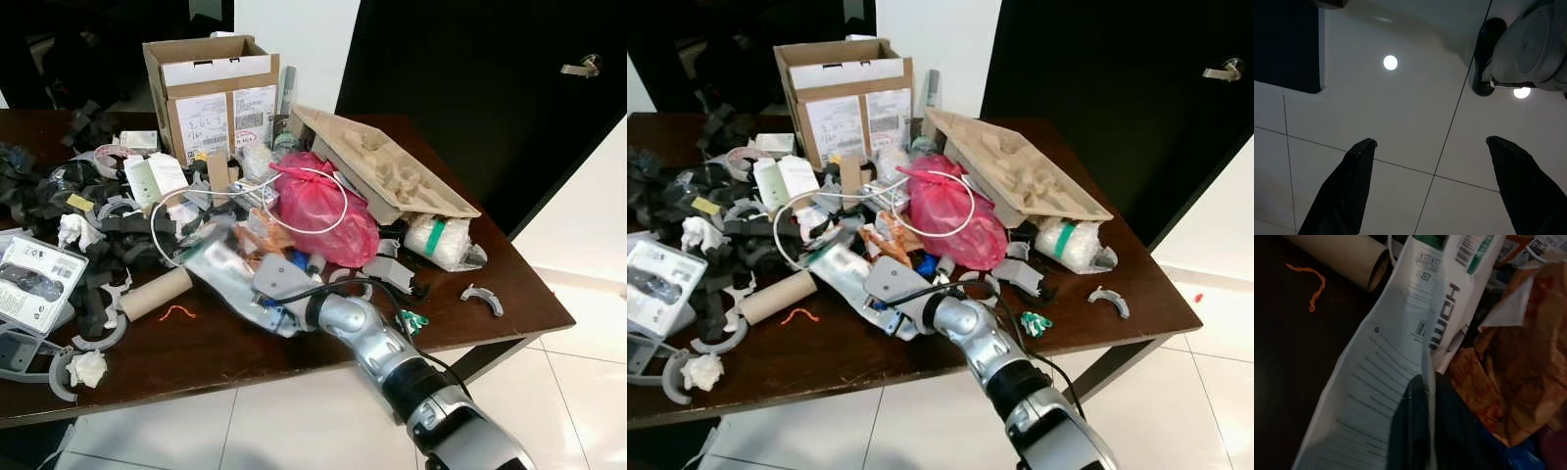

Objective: Picking trash to rubbish bin

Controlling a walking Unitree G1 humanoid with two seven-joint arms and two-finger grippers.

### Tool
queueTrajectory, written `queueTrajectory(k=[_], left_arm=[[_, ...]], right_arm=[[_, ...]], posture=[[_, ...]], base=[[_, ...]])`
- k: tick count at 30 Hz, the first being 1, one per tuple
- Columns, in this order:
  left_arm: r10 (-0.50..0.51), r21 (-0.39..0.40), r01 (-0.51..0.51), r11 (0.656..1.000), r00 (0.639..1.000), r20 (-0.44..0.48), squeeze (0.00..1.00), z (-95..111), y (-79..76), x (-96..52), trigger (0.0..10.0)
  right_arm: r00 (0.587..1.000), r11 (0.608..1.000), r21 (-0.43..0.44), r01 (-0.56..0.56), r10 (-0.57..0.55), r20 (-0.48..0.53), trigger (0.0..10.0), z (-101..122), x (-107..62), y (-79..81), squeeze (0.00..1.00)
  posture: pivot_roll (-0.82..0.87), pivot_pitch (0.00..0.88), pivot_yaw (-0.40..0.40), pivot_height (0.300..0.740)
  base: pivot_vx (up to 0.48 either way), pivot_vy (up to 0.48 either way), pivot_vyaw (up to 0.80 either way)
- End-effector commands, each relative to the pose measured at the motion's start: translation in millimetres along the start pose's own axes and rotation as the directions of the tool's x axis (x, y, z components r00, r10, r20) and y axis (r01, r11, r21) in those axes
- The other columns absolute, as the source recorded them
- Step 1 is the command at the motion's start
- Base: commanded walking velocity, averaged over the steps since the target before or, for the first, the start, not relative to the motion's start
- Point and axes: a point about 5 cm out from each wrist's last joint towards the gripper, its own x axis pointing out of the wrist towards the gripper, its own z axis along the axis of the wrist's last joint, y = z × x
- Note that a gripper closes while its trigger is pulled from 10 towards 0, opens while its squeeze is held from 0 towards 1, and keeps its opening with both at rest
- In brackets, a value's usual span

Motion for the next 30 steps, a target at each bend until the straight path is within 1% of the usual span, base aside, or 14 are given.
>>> queueTrajectory(k=[1, 6, 9, 12, 14, 18, 20, 21, 22, 23, 24, 27, 29, 30], left_arm=[[-0.006, -0.024, 0.006, 1.000, 0.999, -0.034, 0.00, -11, -5.8, -1.4, 10.0], [0.012, -0.059, -0.014, 0.998, 0.999, -0.034, 0.00, -12, -2.8, -1.8, 10.0], [0.066, -0.152, -0.070, 0.986, 0.997, -0.034, 0.00, -13, 8.6, -2.7, 10.0], [0.094, -0.202, -0.099, 0.974, 0.995, -0.034, 0.00, -14, 14.5, -3.3, 10.0], [0.160, -0.299, -0.165, 0.940, 0.986, -0.039, 0.00, -16, 28.7, -5.3, 10.0], [0.229, -0.366, -0.231, 0.902, 0.972, -0.049, 0.00, -19, 44.9, -8.5, 10.0], [0.299, -0.432, -0.293, 0.853, 0.953, -0.056, 0.00, -21, 61.5, -12.5, 10.0], [0.299, -0.432, -0.293, 0.853, 0.953, -0.056, 0.00, -21, 61.5, -12.5, 10.0], [0.346, -0.464, -0.332, 0.821, 0.936, -0.057, 0.00, -22, 73.0, -15.5, 10.0], [0.433, -0.516, -0.394, 0.760, 0.900, -0.048, 0.00, -20, 93.6, -21.4, 10.0], [0.479, -0.548, -0.419, 0.724, 0.877, -0.037, 0.00, -17, 104.4, -24.8, 10.0], [0.506, -0.568, -0.432, 0.701, 0.862, -0.030, 0.00, -15, 110.7, -26.9, 10.0], [0.603, -0.628, -0.477, 0.615, 0.798, -0.016, 0.00, -10, 133.8, -36.3, 10.0], [0.603, -0.628, -0.477, 0.615, 0.798, -0.016, 0.00, -10, 133.8, -36.3, 10.0]], right_arm=[[1.000, 0.999, 0.053, -0.010, 0.009, 0.013, 0.0, -6, -3.7, 2.4, 0.00], [0.998, 0.994, 0.109, -0.010, 0.004, 0.059, 0.0, -4, -6.9, -1.4, 0.00], [0.988, 0.978, 0.206, -0.030, -0.003, 0.156, 0.0, 2, -12.8, -8.4, 0.00], [0.979, 0.967, 0.250, -0.045, -0.007, 0.205, 0.0, 5, -15.6, -11.9, 0.00], [0.950, 0.933, 0.349, -0.089, -0.026, 0.311, 0.0, 13, -23.0, -21.1, 0.00], [0.913, 0.895, 0.423, -0.140, -0.049, 0.405, 0.0, 20, -31.3, -30.7, 0.00], [0.877, 0.864, 0.476, -0.165, -0.092, 0.471, 0.0, 26, -39.0, -41.9, 0.00], [0.877, 0.864, 0.476, -0.165, -0.092, 0.471, 0.0, 26, -39.0, -41.9, 0.00], [0.853, 0.844, 0.509, -0.169, -0.134, 0.504, 0.0, 30, -44.1, -50.9, 0.00], [0.810, 0.805, 0.569, -0.167, -0.217, 0.545, 0.0, 34, -53.4, -67.9, 0.00], [0.792, 0.789, 0.595, -0.154, -0.261, 0.551, 0.0, 34, -57.9, -76.9, 0.00], [0.782, 0.779, 0.610, -0.144, -0.288, 0.552, 0.0, 34, -60.6, -82.3, 0.00], [0.754, 0.746, 0.660, -0.086, -0.385, 0.533, 0.0, 29, -70.4, -101.9, 0.00], [0.754, 0.746, 0.660, -0.086, -0.385, 0.533, 0.0, 29, -70.4, -101.9, 0.00]], posture=[[0.19, 0.099, -0.103, 0.740], [0.19, 0.100, -0.103, 0.740], [0.19, 0.103, -0.102, 0.740], [0.19, 0.104, -0.103, 0.740], [0.19, 0.105, -0.102, 0.740], [0.19, 0.104, -0.103, 0.740], [0.20, 0.106, -0.105, 0.740], [0.20, 0.106, -0.105, 0.740], [0.21, 0.108, -0.107, 0.740], [0.21, 0.110, -0.110, 0.740], [0.22, 0.113, -0.113, 0.740], [0.22, 0.114, -0.114, 0.740], [0.23, 0.116, -0.119, 0.740], [0.23, 0.116, -0.119, 0.740]], base=[[0.000, 0.000, 0.00], [0.000, 0.000, 0.00], [0.000, 0.000, 0.00], [0.000, 0.000, 0.00], [0.000, 0.000, 0.00], [0.000, 0.000, 0.00], [0.000, 0.000, 0.00], [0.000, 0.000, 0.00], [0.000, 0.000, 0.00], [0.000, 0.000, 0.00], [0.000, 0.000, 0.00], [0.000, 0.000, 0.00], [0.000, 0.000, 0.00], [0.000, 0.000, 0.00]])
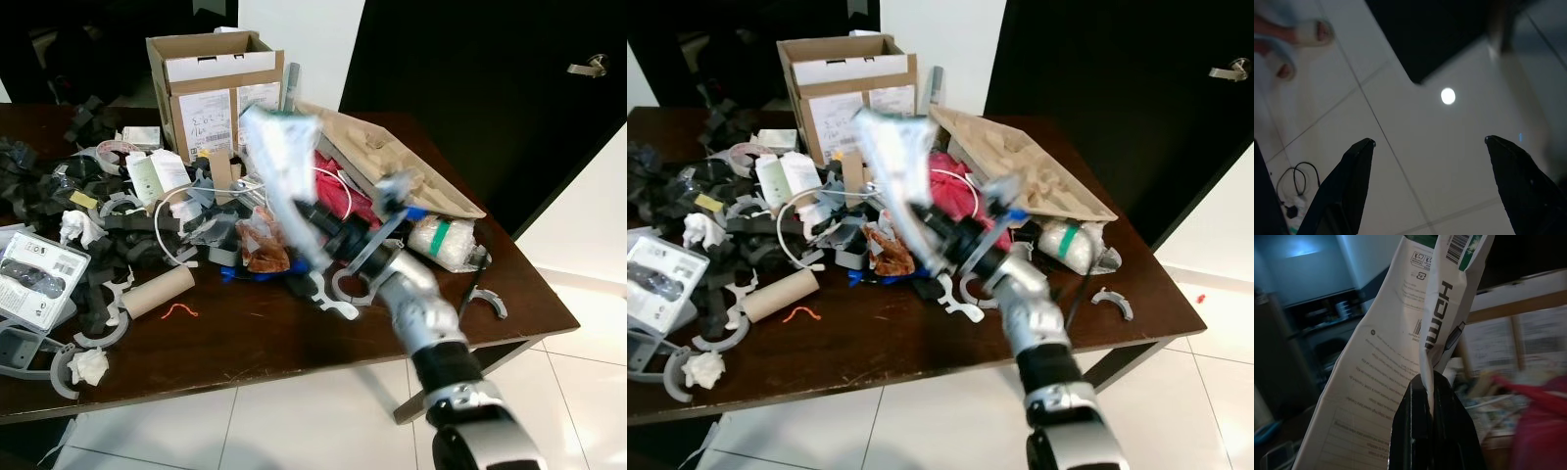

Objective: Picking trash to rubbish bin

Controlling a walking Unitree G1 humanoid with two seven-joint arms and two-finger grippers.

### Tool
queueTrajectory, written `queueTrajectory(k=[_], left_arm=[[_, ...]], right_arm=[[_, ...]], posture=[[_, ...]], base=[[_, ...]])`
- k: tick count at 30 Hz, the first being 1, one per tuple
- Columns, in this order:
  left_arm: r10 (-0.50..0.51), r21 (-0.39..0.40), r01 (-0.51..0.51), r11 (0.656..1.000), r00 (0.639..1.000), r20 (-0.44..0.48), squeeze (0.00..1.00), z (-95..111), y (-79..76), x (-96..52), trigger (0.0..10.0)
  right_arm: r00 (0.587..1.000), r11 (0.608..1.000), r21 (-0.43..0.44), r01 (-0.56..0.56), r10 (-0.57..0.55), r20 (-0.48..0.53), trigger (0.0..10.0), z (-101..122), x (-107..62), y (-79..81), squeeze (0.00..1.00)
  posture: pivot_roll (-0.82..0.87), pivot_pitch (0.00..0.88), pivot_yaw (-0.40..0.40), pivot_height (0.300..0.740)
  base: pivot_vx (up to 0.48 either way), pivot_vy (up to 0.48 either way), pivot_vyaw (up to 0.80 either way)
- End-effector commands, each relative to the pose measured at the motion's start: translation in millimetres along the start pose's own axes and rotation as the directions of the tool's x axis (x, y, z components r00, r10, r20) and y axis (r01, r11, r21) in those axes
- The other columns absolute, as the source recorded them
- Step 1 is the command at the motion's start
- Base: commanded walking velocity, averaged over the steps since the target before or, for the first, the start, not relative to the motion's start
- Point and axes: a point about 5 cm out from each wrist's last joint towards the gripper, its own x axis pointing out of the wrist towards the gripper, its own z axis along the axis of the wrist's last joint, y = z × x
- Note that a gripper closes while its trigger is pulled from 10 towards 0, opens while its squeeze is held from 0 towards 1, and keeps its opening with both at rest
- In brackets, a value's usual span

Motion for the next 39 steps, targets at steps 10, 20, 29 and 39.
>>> queueTrajectory(k=[10, 20, 29, 39], left_arm=[[0.281, -0.217, -0.223, 0.950, 0.917, 0.283, 0.00, 72, 52.5, 7.3, 10.0], [0.414, -0.318, -0.305, 0.898, 0.830, 0.373, 0.00, 92, 71.7, 1.0, 10.0], [0.444, -0.368, -0.263, 0.892, 0.664, 0.602, 0.00, 153, 80.8, -16.9, 10.0], [0.345, -0.323, -0.134, 0.937, 0.504, 0.792, 0.00, 217, 59.9, -46.6, 10.0]], right_arm=[[0.892, 0.927, 0.078, 0.368, -0.375, 0.253, 0.0, 71, -41.8, -67.7, 0.00], [0.854, 0.912, 0.113, 0.394, -0.409, 0.321, 0.0, 89, -53.7, -78.8, 0.00], [0.867, 0.947, 0.204, 0.249, -0.312, 0.390, 0.0, 93, -44.1, -71.8, 0.00], [0.760, 0.859, 0.173, 0.482, -0.508, 0.406, 0.0, 102, -57.9, -90.4, 0.00]], posture=[[0.24, 0.112, -0.115, 0.740], [0.25, 0.103, -0.117, 0.740], [0.28, 0.105, -0.121, 0.740], [0.28, 0.110, -0.119, 0.740]], base=[[0.000, 0.000, 0.00], [0.000, 0.000, 0.00], [0.000, 0.000, 0.00], [0.000, 0.000, 0.00]])
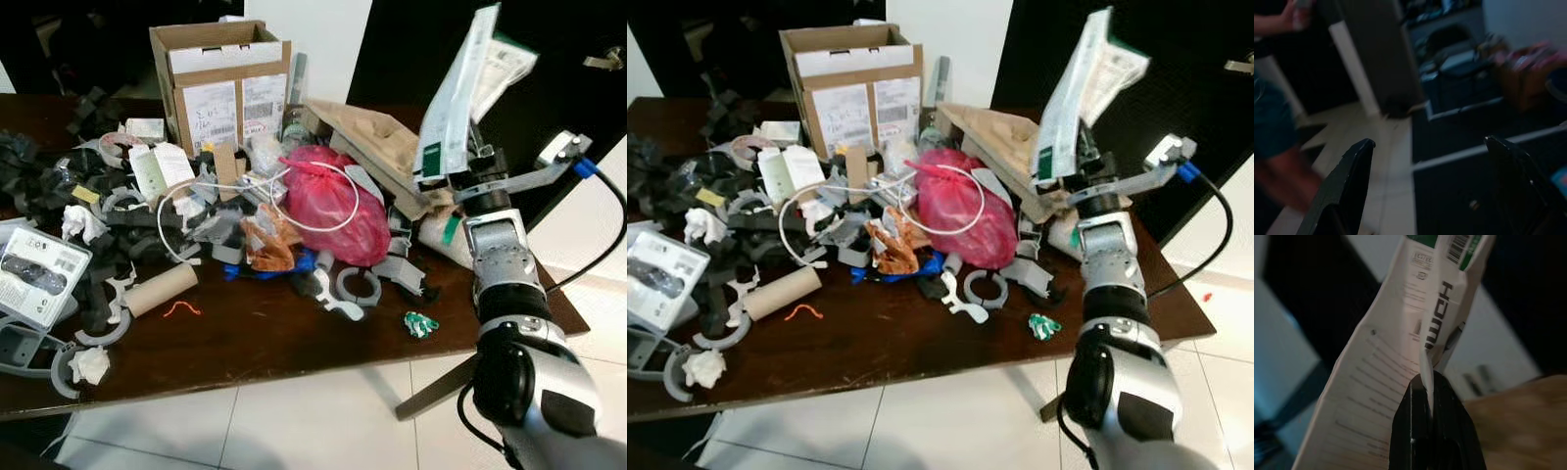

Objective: Picking trash to rubbish bin

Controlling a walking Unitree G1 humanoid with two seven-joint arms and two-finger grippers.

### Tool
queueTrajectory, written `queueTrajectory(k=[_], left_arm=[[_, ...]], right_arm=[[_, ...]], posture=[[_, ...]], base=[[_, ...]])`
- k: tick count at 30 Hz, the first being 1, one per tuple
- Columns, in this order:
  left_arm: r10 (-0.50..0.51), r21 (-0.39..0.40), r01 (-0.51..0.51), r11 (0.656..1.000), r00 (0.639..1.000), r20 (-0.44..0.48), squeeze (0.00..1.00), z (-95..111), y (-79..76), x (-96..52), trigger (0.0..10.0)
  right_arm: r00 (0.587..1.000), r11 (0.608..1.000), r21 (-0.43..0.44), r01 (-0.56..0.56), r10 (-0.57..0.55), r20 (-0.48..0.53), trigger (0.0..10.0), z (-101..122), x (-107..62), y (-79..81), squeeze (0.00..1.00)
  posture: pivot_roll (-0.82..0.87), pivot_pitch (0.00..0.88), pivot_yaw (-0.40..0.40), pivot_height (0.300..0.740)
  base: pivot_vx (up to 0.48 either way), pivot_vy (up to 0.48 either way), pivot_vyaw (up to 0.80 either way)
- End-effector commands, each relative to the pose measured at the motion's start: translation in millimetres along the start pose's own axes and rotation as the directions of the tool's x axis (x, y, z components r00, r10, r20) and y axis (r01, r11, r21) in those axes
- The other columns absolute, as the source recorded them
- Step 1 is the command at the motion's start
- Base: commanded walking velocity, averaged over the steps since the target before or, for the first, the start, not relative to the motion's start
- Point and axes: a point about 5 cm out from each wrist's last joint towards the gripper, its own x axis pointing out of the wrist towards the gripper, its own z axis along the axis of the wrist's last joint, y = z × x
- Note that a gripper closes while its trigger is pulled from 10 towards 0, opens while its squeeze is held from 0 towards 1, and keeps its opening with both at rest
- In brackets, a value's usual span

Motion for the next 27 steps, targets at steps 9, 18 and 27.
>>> queueTrajectory(k=[9, 18, 27], left_arm=[[-0.407, -0.012, 0.414, 0.910, 0.900, 0.156, 0.00, 49, -77.4, 4.2, 10.0], [-0.610, -0.033, 0.638, 0.770, 0.749, 0.258, 0.00, 87, -119.3, -7.0, 10.0], [-0.675, -0.057, 0.720, 0.692, 0.673, 0.302, 0.00, 106, -138.7, -16.8, 10.0]], right_arm=[[0.977, 0.944, -0.256, 0.209, -0.191, 0.093, 0.0, 45, -11.9, -29.0, 0.00], [0.889, 0.727, -0.524, 0.444, -0.430, 0.157, 0.0, 81, -41.2, -62.5, 0.00], [0.636, 0.344, -0.668, 0.660, -0.729, 0.254, 0.0, 116, -111.7, -107.6, 0.00]], posture=[[0.26, 0.110, -0.105, 0.740], [0.25, 0.113, -0.092, 0.740], [0.25, 0.122, -0.094, 0.740]], base=[[0.000, 0.000, 0.00], [0.000, 0.000, 0.00], [0.000, 0.000, 0.00]])
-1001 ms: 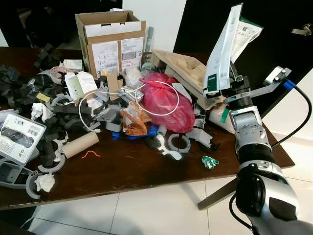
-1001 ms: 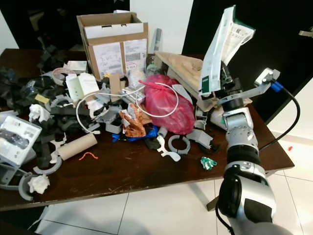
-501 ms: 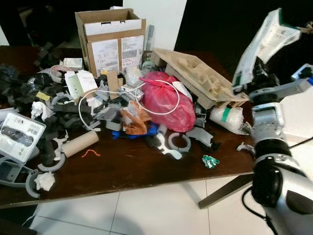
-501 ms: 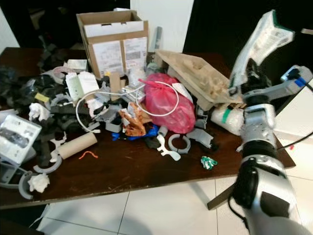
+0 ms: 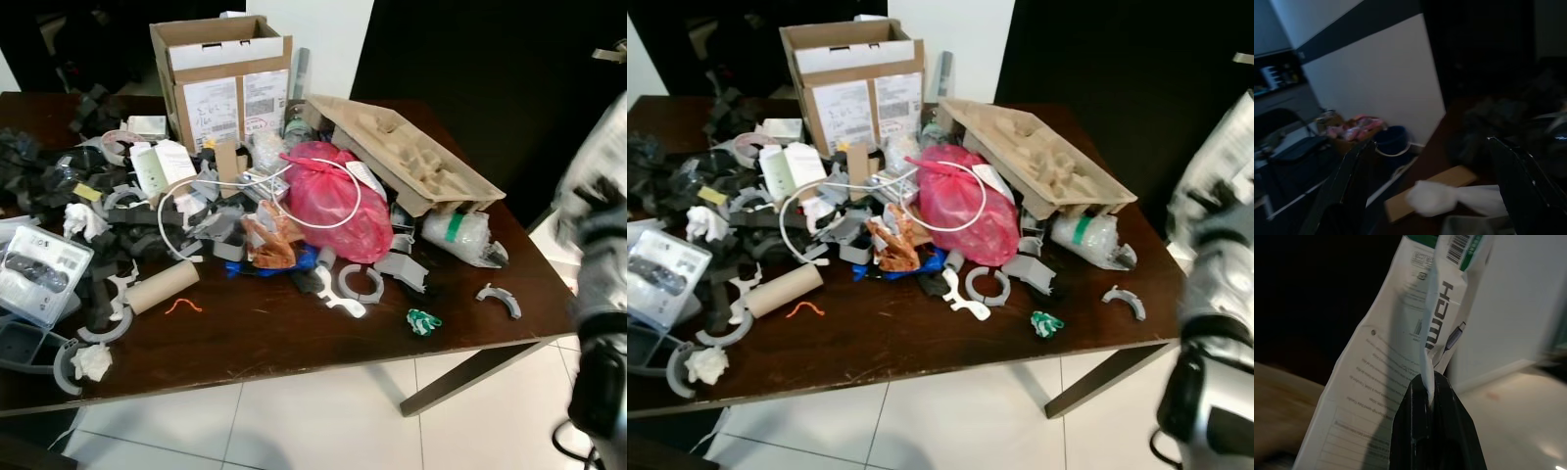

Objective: Picking trash to rubbish bin

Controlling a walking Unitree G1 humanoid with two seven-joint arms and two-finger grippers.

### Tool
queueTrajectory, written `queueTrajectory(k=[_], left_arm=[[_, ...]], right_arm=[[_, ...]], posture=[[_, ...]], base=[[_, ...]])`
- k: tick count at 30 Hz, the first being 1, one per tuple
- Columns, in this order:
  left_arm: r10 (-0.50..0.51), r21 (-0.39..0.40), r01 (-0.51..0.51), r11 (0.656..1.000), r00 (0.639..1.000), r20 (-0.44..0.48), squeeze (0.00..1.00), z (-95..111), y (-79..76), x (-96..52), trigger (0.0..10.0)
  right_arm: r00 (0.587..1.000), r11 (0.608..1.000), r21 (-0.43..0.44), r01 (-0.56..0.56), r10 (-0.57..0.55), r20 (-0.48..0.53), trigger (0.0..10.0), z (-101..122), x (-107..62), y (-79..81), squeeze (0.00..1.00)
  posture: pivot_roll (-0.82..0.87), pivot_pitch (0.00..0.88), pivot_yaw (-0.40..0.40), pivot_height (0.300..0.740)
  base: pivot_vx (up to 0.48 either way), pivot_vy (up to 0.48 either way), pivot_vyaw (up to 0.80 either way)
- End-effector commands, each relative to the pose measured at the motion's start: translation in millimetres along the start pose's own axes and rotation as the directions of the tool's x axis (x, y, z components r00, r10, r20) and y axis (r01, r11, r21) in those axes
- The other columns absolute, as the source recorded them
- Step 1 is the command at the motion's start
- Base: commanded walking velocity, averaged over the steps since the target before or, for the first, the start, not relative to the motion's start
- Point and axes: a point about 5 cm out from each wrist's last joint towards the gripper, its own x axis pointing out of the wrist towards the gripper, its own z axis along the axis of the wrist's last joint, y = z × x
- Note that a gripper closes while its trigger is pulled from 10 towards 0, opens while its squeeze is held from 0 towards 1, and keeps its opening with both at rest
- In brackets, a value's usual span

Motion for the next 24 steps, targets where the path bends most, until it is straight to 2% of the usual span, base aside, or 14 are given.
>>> queueTrajectory(k=[1, 2, 3, 4, 7, 8, 12, 13, 16, 17, 21, 22, 24], left_arm=[[-0.060, -0.005, 0.060, 0.998, 0.998, 0.005, 0.00, 6, -6.0, 3.9, 10.0], [-0.060, -0.005, 0.060, 0.998, 0.998, 0.005, 0.00, 6, -6.0, 3.9, 10.0], [-0.164, -0.040, 0.165, 0.986, 0.986, 0.024, 0.00, 14, -22.9, 5.9, 10.0], [-0.164, -0.040, 0.165, 0.986, 0.986, 0.024, 0.00, 14, -22.9, 5.9, 10.0], [-0.284, -0.051, 0.286, 0.957, 0.958, 0.042, 0.00, 21, -43.2, 7.1, 10.0], [-0.284, -0.051, 0.286, 0.957, 0.958, 0.042, 0.00, 21, -43.2, 7.1, 10.0], [-0.390, -0.067, 0.394, 0.917, 0.919, 0.061, 0.00, 28, -62.0, 8.4, 10.0], [-0.390, -0.067, 0.394, 0.917, 0.919, 0.061, 0.00, 28, -62.0, 8.4, 10.0], [-0.497, -0.098, 0.505, 0.858, 0.863, 0.091, 0.00, 38, -80.6, 7.1, 10.0], [-0.497, -0.098, 0.505, 0.858, 0.863, 0.091, 0.00, 38, -80.6, 7.1, 10.0], [-0.629, -0.110, 0.638, 0.762, 0.770, 0.106, 0.00, 49, -97.9, -1.6, 10.0], [-0.629, -0.110, 0.638, 0.762, 0.770, 0.106, 0.00, 49, -97.9, -1.6, 10.0], [-0.673, -0.110, 0.681, 0.724, 0.733, 0.103, 0.00, 51, -102.8, -5.6, 10.0]], right_arm=[[0.993, 0.993, -0.066, 0.100, -0.104, -0.055, 0.0, -10, -6.7, -24.6, 0.00], [0.993, 0.993, -0.066, 0.100, -0.104, -0.055, 0.0, -10, -6.7, -24.6, 0.00], [0.972, 0.964, -0.177, 0.197, -0.216, -0.092, 0.0, -20, -18.9, -56.6, 0.00], [0.972, 0.964, -0.177, 0.197, -0.216, -0.092, 0.0, -20, -18.9, -56.6, 0.00], [0.932, 0.915, -0.282, 0.289, -0.335, -0.134, 0.0, -33, -36.0, -88.6, 0.00], [0.932, 0.915, -0.282, 0.289, -0.335, -0.134, 0.0, -33, -36.0, -88.6, 0.00], [0.874, 0.852, -0.383, 0.357, -0.450, -0.186, 0.0, -51, -58.8, -116.9, 0.00], [0.874, 0.852, -0.383, 0.357, -0.450, -0.186, 0.0, -51, -58.8, -116.9, 0.00], [0.809, 0.810, -0.460, 0.365, -0.520, -0.275, 0.0, -79, -89.8, -137.8, 0.00], [0.809, 0.810, -0.460, 0.365, -0.520, -0.275, 0.0, -79, -89.8, -137.8, 0.00], [0.737, 0.770, -0.531, 0.353, -0.579, -0.349, 0.0, -105, -121.9, -150.1, 0.00], [0.737, 0.770, -0.531, 0.353, -0.579, -0.349, 0.0, -105, -121.9, -150.1, 0.00], [0.710, 0.759, -0.546, 0.353, -0.598, -0.371, 0.0, -114, -133.6, -153.0, 0.00]], posture=[[0.25, 0.122, -0.093, 0.740], [0.25, 0.122, -0.093, 0.740], [0.24, 0.127, -0.091, 0.740], [0.24, 0.127, -0.091, 0.740], [0.23, 0.128, -0.091, 0.740], [0.23, 0.128, -0.091, 0.740], [0.23, 0.128, -0.091, 0.740], [0.23, 0.128, -0.091, 0.740], [0.22, 0.130, -0.090, 0.740], [0.22, 0.130, -0.090, 0.740], [0.22, 0.127, -0.085, 0.740], [0.22, 0.127, -0.085, 0.740], [0.22, 0.124, -0.083, 0.740]], base=[[0.000, 0.000, 0.00], [0.000, 0.000, 0.00], [0.000, 0.000, 0.00], [0.000, 0.000, 0.00], [0.000, 0.000, 0.00], [0.000, 0.000, 0.00], [0.000, 0.000, 0.00], [0.000, 0.000, 0.00], [0.000, 0.000, 0.00], [0.000, 0.000, 0.00], [0.000, 0.000, 0.00], [0.000, 0.000, 0.00], [0.000, 0.000, 0.00]])
